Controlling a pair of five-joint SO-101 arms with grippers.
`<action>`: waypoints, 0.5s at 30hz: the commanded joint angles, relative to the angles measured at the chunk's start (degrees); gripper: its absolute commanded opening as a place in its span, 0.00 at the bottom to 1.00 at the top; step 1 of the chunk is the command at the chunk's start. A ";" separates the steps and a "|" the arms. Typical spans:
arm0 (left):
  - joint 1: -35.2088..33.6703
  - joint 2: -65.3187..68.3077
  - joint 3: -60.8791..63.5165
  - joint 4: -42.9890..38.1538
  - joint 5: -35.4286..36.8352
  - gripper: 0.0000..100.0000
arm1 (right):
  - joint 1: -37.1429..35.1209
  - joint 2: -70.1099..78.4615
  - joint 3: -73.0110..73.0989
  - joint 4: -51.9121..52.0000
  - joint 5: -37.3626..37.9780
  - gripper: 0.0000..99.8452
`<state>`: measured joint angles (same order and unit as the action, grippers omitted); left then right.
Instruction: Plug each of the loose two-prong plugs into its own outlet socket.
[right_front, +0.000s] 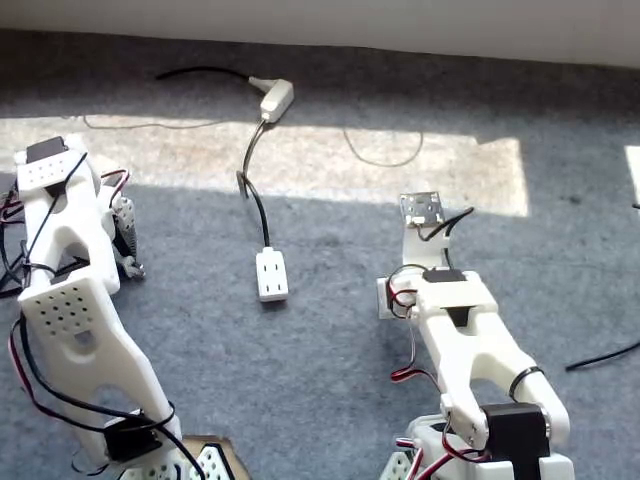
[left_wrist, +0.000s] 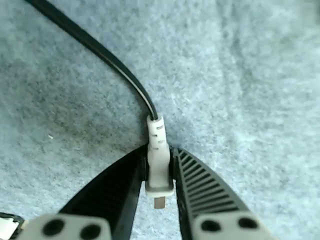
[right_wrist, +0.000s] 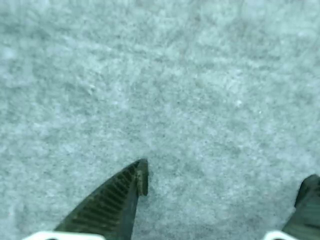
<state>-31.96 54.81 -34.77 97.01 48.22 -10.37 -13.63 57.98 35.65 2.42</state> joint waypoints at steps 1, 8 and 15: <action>0.40 1.89 -5.67 2.37 -11.25 0.06 | -0.40 -1.80 -0.31 -0.92 -0.26 0.44; 4.79 1.45 -10.68 3.69 -22.77 0.06 | -0.40 -1.80 -0.31 -0.92 -0.26 0.44; 9.36 -4.35 -16.04 4.22 -21.98 0.06 | -0.40 -1.80 -0.40 -0.92 -0.26 0.44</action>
<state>-26.15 56.57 -47.34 102.11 25.89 -10.37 -13.63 57.98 35.65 2.42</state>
